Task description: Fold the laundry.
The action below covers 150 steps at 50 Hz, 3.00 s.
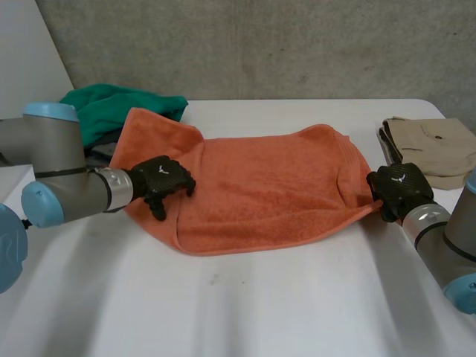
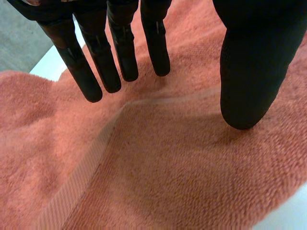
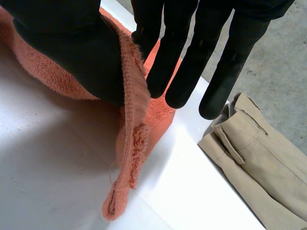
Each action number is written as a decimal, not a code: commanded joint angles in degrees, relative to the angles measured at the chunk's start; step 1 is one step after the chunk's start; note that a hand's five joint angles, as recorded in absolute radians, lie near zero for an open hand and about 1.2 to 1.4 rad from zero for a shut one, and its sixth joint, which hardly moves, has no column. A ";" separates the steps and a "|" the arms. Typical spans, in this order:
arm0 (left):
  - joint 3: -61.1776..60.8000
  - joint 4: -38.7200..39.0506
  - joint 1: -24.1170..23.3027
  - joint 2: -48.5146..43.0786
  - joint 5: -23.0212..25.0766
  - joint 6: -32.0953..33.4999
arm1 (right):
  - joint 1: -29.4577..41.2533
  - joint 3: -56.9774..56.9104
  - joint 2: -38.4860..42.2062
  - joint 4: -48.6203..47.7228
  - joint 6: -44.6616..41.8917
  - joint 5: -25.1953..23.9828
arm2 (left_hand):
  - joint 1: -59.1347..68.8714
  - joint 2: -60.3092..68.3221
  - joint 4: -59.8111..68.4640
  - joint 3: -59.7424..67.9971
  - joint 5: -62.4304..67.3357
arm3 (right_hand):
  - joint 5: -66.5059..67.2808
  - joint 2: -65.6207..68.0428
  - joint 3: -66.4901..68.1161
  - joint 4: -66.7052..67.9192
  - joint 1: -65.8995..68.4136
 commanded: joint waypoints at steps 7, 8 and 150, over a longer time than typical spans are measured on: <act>0.32 5.16 -0.35 -0.50 -3.76 -0.67 | 0.11 -0.15 1.05 -0.09 -0.65 0.03 | 7.48 7.78 7.45 7.73 7.43 | 12.05 12.48 11.79 11.34 15.01; 0.58 5.42 -0.26 -0.58 -3.93 -0.67 | 0.11 -0.15 1.05 -0.09 -0.65 0.03 | 7.48 7.78 7.45 7.73 7.43 | 12.05 12.48 11.79 11.34 15.01; -50.48 29.95 4.84 41.16 -12.02 -23.17 | -14.12 -7.00 8.61 6.49 -14.89 -3.85 | -21.50 -21.19 -21.52 -21.25 -21.54 | 12.05 12.48 11.79 11.34 15.01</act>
